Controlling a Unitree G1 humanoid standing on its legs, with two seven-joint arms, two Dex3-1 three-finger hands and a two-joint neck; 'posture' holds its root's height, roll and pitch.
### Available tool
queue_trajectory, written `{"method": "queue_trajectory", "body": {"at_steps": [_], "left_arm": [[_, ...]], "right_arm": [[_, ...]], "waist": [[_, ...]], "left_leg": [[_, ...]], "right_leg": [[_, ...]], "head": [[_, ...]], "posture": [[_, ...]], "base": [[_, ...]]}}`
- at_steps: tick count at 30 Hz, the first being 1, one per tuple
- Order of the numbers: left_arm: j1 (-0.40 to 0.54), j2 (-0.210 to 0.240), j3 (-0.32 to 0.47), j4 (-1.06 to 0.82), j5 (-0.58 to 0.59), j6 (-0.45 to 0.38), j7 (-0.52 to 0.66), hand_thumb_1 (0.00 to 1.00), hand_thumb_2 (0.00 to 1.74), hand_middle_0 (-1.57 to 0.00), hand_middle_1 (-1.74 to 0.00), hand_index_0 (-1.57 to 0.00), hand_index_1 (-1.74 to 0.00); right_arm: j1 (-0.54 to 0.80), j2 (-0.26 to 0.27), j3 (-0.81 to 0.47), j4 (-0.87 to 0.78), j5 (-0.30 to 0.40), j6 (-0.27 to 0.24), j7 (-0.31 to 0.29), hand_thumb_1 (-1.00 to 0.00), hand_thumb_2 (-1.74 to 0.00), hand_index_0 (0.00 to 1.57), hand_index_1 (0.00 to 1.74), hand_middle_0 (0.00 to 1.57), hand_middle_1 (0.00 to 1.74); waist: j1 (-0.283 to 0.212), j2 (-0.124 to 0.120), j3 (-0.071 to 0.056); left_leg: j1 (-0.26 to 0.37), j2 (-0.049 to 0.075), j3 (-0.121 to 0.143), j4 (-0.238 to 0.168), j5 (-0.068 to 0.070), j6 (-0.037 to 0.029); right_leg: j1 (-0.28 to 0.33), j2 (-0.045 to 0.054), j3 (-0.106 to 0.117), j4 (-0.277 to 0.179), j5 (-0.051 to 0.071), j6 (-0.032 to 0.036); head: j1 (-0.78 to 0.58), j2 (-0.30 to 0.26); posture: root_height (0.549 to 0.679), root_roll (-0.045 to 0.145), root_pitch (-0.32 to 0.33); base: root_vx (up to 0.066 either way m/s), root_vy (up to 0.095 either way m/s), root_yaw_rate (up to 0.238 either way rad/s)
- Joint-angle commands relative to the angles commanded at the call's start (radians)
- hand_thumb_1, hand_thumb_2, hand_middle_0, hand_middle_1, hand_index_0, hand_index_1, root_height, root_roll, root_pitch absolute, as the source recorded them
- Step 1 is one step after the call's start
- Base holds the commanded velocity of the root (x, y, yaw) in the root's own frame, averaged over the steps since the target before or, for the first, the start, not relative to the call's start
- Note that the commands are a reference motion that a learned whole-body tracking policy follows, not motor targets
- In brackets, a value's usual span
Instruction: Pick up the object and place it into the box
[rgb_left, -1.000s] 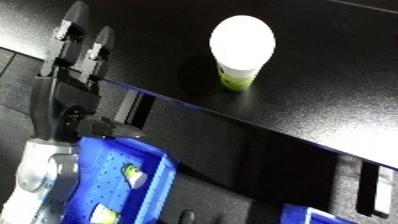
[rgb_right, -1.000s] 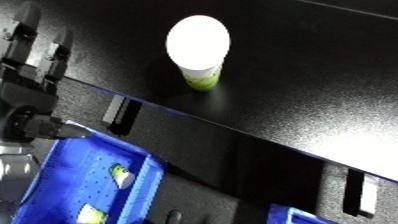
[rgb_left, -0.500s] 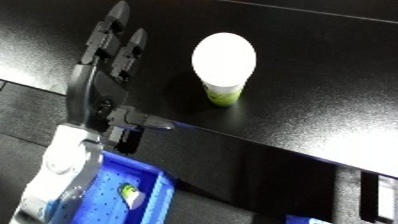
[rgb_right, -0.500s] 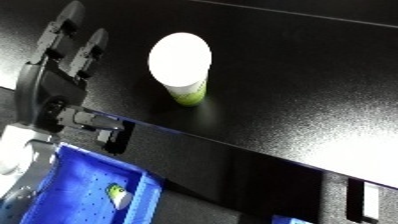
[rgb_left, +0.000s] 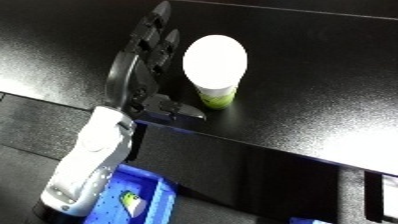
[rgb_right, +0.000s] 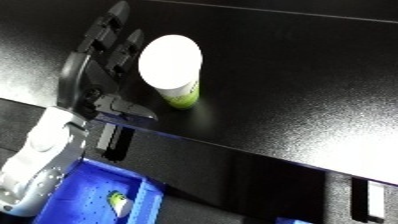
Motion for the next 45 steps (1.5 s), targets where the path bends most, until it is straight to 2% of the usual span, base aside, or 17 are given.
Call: {"method": "queue_trajectory", "body": {"at_steps": [5,13,19,25,29,37,41,45], "left_arm": [[-0.039,-0.023,-0.033,0.060,0.003,0.003,0.010,0.00,0.00,0.00,0.00,0.00,0.00],[-0.098,-0.053,-0.082,0.153,0.006,0.006,0.014,0.40,0.70,-0.63,-0.70,-0.63,-0.70],[-0.117,-0.066,-0.102,0.200,0.011,-0.007,0.004,0.70,1.22,-1.10,-1.22,-1.10,-1.22],[-0.120,-0.069,-0.106,0.216,0.010,-0.009,-0.004,1.00,1.74,-1.57,-1.74,-1.57,-1.74],[-0.110,-0.067,-0.098,0.208,-0.024,-0.010,-0.008,1.00,1.74,-1.57,-1.74,-1.57,-1.74],[-0.021,-0.079,-0.027,0.090,-0.261,0.004,-0.075,1.00,1.74,-1.57,-1.74,-1.57,-1.74],[0.041,-0.070,0.026,-0.009,-0.256,-0.025,-0.075,1.00,1.74,-1.57,-1.74,-1.57,-1.74],[0.096,-0.041,0.092,-0.099,-0.203,-0.061,-0.058,1.00,1.74,-1.57,-1.74,-1.57,-1.74]], "right_arm": [[-0.011,0.000,0.007,0.001,0.002,0.005,-0.002,0.00,0.00,0.00,0.00,0.00,0.00],[-0.032,0.000,0.020,0.002,0.008,0.003,0.000,0.00,0.00,0.00,0.00,0.00,0.00],[-0.033,0.001,0.025,0.002,0.010,0.002,0.001,0.00,0.00,0.00,0.00,0.00,0.00],[-0.032,0.007,0.030,0.008,0.010,-0.007,0.002,0.00,0.00,0.00,0.00,0.00,0.00],[-0.032,0.009,0.031,0.008,0.007,-0.009,0.000,0.00,0.00,0.00,0.00,0.00,0.00],[-0.014,0.015,0.024,-0.014,0.005,-0.009,-0.029,0.00,0.00,0.00,0.00,0.00,0.00],[0.003,0.014,0.011,-0.029,0.008,-0.013,-0.041,0.00,0.00,0.00,0.00,0.00,0.00],[0.028,0.012,-0.006,-0.044,0.016,-0.024,-0.046,0.00,0.00,0.00,0.00,0.00,0.00]], "waist": [[-0.013,-0.007,0.000],[-0.030,-0.018,0.000],[-0.038,-0.019,0.000],[-0.037,-0.017,0.000],[-0.033,-0.013,0.000],[-0.013,0.004,0.000],[0.004,0.013,0.000],[0.022,0.021,0.000]], "left_leg": [[-0.009,0.004,0.005,0.010,-0.004,0.0020],[-0.022,0.010,0.012,0.025,-0.010,0.0050],[-0.020,0.014,0.015,0.017,-0.009,0.0046],[-0.021,0.013,0.013,0.018,-0.008,0.0043],[-0.021,0.011,0.009,0.019,-0.008,0.0023],[-0.011,0.001,-0.003,0.007,-0.003,-0.0016],[-0.009,-0.005,-0.010,0.000,0.001,-0.0047],[-0.006,-0.011,-0.017,-0.006,0.004,-0.0063]], "right_leg": [[-0.012,0.0032,0.005,0.006,0.001,0.0014],[-0.028,0.0075,0.009,0.011,0.003,0.0041],[-0.030,0.0073,0.011,0.006,0.004,0.0052],[-0.031,0.0054,0.008,0.008,0.004,0.0055],[-0.028,0.0034,0.005,0.009,0.001,0.0037],[-0.010,-0.0047,-0.003,0.005,-0.008,-0.0043],[-0.005,-0.0094,-0.007,0.004,-0.012,-0.0089],[0.000,-0.0116,-0.012,0.005,-0.017,-0.0132]], "head": [[-0.022,0.003],[-0.048,0.009],[-0.062,0.010],[-0.070,0.013],[-0.074,0.018],[-0.057,0.030],[-0.047,0.042],[-0.045,0.055]], "posture": [[0.616,0.023,0.001],[0.615,0.023,0.008],[0.616,0.024,0.011],[0.615,0.026,0.010],[0.615,0.028,0.010],[0.616,0.034,0.008],[0.616,0.038,0.008],[0.617,0.040,0.008]], "base": [[0.010,0.003,-0.053],[0.000,-0.003,-0.053],[-0.003,0.002,-0.014],[-0.008,-0.004,0.005],[-0.013,-0.004,0.033],[-0.019,-0.005,0.086],[-0.031,-0.005,0.094],[-0.025,-0.012,0.098]]}}
